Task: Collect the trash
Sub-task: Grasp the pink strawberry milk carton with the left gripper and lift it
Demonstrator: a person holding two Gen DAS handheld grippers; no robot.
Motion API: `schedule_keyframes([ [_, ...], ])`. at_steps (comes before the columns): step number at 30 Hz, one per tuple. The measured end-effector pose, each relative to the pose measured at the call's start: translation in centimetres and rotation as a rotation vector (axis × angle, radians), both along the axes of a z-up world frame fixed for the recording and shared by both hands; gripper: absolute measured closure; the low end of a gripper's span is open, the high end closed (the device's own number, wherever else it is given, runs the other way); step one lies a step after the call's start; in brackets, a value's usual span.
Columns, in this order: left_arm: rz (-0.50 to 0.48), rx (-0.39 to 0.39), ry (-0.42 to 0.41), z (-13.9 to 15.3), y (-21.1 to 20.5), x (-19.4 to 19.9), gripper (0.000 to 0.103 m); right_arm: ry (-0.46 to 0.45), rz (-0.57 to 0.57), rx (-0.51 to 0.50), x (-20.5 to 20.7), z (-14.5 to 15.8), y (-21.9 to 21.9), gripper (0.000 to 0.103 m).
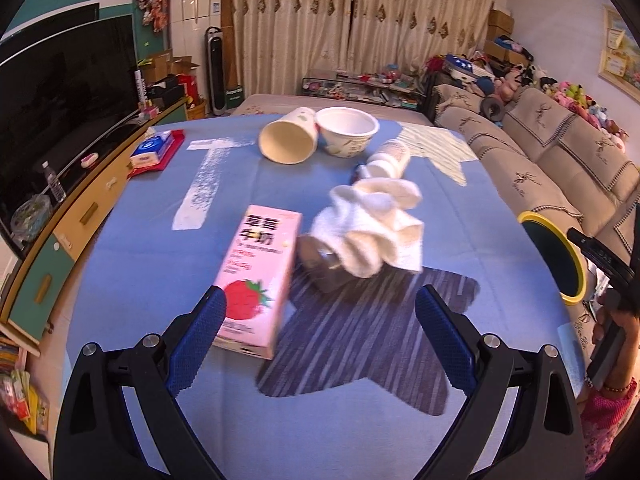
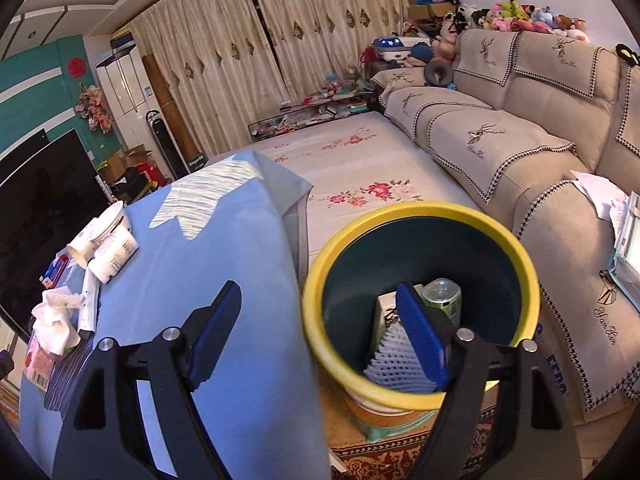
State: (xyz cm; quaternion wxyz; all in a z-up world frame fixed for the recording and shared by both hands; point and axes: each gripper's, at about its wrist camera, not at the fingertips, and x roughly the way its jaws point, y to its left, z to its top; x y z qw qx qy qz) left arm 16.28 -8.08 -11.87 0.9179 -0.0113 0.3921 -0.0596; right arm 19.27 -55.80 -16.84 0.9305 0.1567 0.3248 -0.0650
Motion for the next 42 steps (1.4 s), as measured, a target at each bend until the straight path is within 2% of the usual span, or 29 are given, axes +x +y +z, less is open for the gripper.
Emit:
schedule_keyframes([
  [6, 0.019, 0.001, 0.017, -1.4, 3.0, 1.3, 0.009, 0.009, 0.015, 0.020, -0.3, -0.3, 0.8, 0.028],
  [10, 0.016, -0.002, 0.056, -2.8, 4.1, 2.5, 0.010, 0.011, 0.027, 0.018, -0.4, -0.2, 1.4, 0.028],
  [18, 0.002, 0.081, 0.106, -4.9, 4.0, 5.3, 0.025, 0.004, 0.060, 0.014, -0.3, 0.4, 2.8, 0.028],
  [24, -0.020, 0.107, 0.139, -6.0, 3.7, 7.1, 0.033, 0.005, 0.069, 0.022, -0.3, 0.4, 3.1, 0.028],
  [32, -0.038, 0.093, 0.152, -6.5, 3.4, 8.1, 0.053, 0.008, 0.067, 0.028, -0.4, 0.4, 2.7, 0.028],
  [42, -0.014, 0.087, 0.116, -5.3, 4.3, 6.2, 0.053, 0.003, 0.069, 0.034, -0.9, 0.4, 2.7, 0.028],
])
